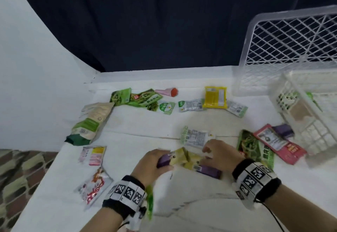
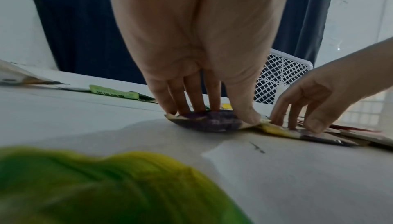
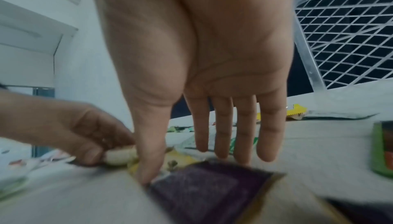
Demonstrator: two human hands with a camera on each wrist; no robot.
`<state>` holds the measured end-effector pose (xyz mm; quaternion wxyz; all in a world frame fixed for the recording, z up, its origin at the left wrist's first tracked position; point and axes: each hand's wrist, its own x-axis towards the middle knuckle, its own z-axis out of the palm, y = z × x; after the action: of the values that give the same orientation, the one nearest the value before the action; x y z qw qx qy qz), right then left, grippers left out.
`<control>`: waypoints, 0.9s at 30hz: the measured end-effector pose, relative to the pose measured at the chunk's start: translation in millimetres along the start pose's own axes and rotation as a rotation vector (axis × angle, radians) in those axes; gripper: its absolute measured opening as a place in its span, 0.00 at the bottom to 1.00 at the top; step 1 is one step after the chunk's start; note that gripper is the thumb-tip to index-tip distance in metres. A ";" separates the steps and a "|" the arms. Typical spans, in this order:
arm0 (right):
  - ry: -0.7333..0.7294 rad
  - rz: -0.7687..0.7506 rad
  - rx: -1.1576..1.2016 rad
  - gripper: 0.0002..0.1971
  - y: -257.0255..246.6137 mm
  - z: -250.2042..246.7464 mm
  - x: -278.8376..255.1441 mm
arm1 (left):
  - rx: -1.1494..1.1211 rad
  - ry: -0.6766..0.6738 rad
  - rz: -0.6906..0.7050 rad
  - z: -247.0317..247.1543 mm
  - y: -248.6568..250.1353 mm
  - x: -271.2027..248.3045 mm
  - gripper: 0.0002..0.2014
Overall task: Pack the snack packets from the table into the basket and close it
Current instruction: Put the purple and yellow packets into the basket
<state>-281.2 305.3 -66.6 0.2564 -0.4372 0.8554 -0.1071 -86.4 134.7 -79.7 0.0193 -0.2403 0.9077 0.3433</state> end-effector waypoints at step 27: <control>0.304 0.028 -0.040 0.04 244.7 -245.6 -149.9 | -0.222 -0.264 0.364 41.3 324.6 155.7 0.08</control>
<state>-508.7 561.2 93.1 0.1166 -0.4090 0.8923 -0.1515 -375.3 305.5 56.9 0.0492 -0.0268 0.8824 0.4671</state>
